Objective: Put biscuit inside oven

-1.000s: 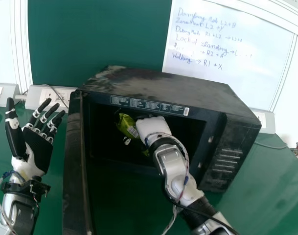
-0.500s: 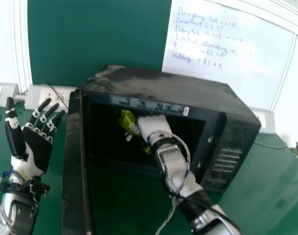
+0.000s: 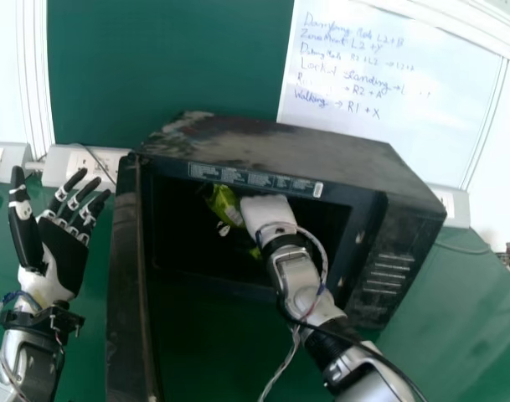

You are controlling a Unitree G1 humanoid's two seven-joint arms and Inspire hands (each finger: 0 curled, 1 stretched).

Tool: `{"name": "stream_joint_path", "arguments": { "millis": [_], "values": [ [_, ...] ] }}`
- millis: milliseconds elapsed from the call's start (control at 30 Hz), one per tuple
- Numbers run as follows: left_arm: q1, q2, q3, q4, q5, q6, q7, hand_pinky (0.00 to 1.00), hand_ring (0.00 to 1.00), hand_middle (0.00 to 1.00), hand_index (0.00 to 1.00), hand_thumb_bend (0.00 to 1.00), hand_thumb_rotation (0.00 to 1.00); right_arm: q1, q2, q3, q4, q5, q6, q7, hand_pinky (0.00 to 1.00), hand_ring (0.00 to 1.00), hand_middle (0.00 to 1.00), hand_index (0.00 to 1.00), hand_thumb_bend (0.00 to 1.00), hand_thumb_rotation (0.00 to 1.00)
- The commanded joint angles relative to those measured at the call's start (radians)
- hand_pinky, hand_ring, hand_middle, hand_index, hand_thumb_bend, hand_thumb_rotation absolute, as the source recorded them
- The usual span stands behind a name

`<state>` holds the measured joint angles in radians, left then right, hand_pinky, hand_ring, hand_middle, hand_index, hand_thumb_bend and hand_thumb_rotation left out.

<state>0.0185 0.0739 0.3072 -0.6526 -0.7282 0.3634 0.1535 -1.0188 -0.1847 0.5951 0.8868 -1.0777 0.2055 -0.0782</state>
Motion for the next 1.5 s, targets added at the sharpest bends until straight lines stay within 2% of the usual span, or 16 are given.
{"name": "stream_joint_path", "arguments": {
  "millis": [0, 67, 133, 167, 200, 333, 500, 600, 667, 733, 967, 1067, 1100, 1200, 1300, 1467],
  "values": [
    [0.0, 0.001, 0.007, 0.007, -0.007, -0.006, -0.006, 0.75, 0.71, 0.71, 0.73, 0.9, 0.35, -0.047, 0.008, 0.006, 0.034, 0.017, -0.003, -0.037, 0.51, 0.51, 0.46, 0.51, 0.53, 0.0],
    [0.001, -0.001, 0.007, 0.006, -0.006, -0.008, -0.004, 0.75, 0.71, 0.7, 0.72, 0.91, 0.35, -0.059, 0.015, 0.007, 0.067, 0.03, -0.003, -0.054, 0.55, 0.54, 0.47, 0.51, 0.53, 0.0],
    [0.002, -0.002, 0.008, 0.008, -0.006, -0.01, -0.006, 0.76, 0.71, 0.7, 0.73, 0.9, 0.35, -0.071, 0.022, 0.015, 0.105, 0.037, -0.006, -0.074, 0.54, 0.53, 0.46, 0.53, 0.53, 0.0],
    [0.002, -0.002, 0.008, 0.01, -0.007, -0.011, -0.008, 0.76, 0.72, 0.71, 0.74, 0.91, 0.35, -0.075, 0.024, 0.017, 0.12, 0.041, -0.01, -0.086, 0.52, 0.53, 0.48, 0.61, 0.55, 0.0],
    [0.002, -0.001, 0.009, 0.011, -0.006, -0.012, -0.01, 0.76, 0.72, 0.71, 0.73, 0.91, 0.35, -0.079, 0.026, 0.018, 0.132, 0.046, -0.013, -0.097, 0.51, 0.53, 0.48, 0.63, 0.56, 0.0],
    [0.004, 0.003, 0.008, 0.015, 0.003, -0.016, -0.014, 0.75, 0.72, 0.71, 0.72, 0.91, 0.36, -0.088, 0.032, 0.015, 0.172, 0.075, -0.026, -0.13, 0.55, 0.57, 0.49, 0.64, 0.57, 0.0],
    [0.008, 0.006, 0.011, 0.017, 0.001, -0.021, -0.02, 0.76, 0.72, 0.71, 0.72, 0.91, 0.35, -0.104, 0.047, 0.036, 0.245, 0.087, -0.031, -0.158, 0.5, 0.51, 0.49, 0.76, 0.57, 0.0],
    [0.01, 0.002, 0.011, 0.018, -0.001, -0.027, -0.022, 0.76, 0.72, 0.71, 0.73, 0.91, 0.35, -0.117, 0.044, 0.04, 0.251, 0.1, -0.028, -0.153, 0.55, 0.55, 0.49, 0.67, 0.57, 0.0],
    [0.01, 0.0, 0.011, 0.018, -0.004, -0.03, -0.022, 0.75, 0.71, 0.7, 0.73, 0.9, 0.35, -0.118, 0.052, 0.041, 0.268, 0.111, -0.028, -0.158, 0.56, 0.55, 0.49, 0.73, 0.57, 0.0],
    [0.01, 0.002, 0.012, 0.019, -0.006, -0.032, -0.024, 0.75, 0.71, 0.7, 0.73, 0.9, 0.35, -0.122, 0.057, 0.048, 0.281, 0.114, -0.024, -0.161, 0.48, 0.49, 0.49, 0.78, 0.57, 0.0],
    [0.008, 0.007, 0.019, 0.038, -0.013, -0.04, -0.042, 0.75, 0.72, 0.71, 0.73, 0.9, 0.35, -0.125, 0.058, 0.051, 0.28, 0.133, -0.031, -0.176, 0.46, 0.48, 0.49, 0.76, 0.57, 0.0],
    [0.008, 0.006, 0.018, 0.039, -0.005, -0.041, -0.038, 0.75, 0.71, 0.7, 0.72, 0.91, 0.35, -0.142, 0.051, 0.069, 0.262, 0.127, -0.013, -0.09, 0.44, 0.49, 0.49, 0.76, 0.57, 0.0],
    [0.009, 0.006, 0.018, 0.038, -0.002, -0.041, -0.039, 0.75, 0.71, 0.7, 0.72, 0.91, 0.35, -0.149, 0.046, 0.074, 0.246, 0.125, -0.005, -0.048, 0.45, 0.51, 0.52, 0.73, 0.74, 0.1],
    [0.013, 0.007, 0.016, 0.039, 0.001, -0.044, -0.044, 0.75, 0.72, 0.71, 0.73, 0.92, 0.35, -0.158, 0.044, 0.083, 0.215, 0.124, 0.03, 0.034, 0.41, 0.5, 0.52, 0.62, 0.94, 0.29],
    [0.013, 0.003, 0.014, 0.035, 0.005, -0.043, -0.034, 0.76, 0.72, 0.71, 0.73, 0.92, 0.35, -0.155, 0.035, 0.094, 0.184, 0.121, 0.043, 0.086, 0.37, 0.46, 0.5, 0.58, 0.98, 0.36],
    [0.014, 0.001, 0.015, 0.04, 0.007, -0.049, -0.037, 0.76, 0.72, 0.71, 0.74, 0.91, 0.36, -0.148, 0.021, 0.1, 0.141, 0.122, 0.055, 0.145, 0.33, 0.44, 0.47, 0.54, 1.0, 0.4]
  ]
}}
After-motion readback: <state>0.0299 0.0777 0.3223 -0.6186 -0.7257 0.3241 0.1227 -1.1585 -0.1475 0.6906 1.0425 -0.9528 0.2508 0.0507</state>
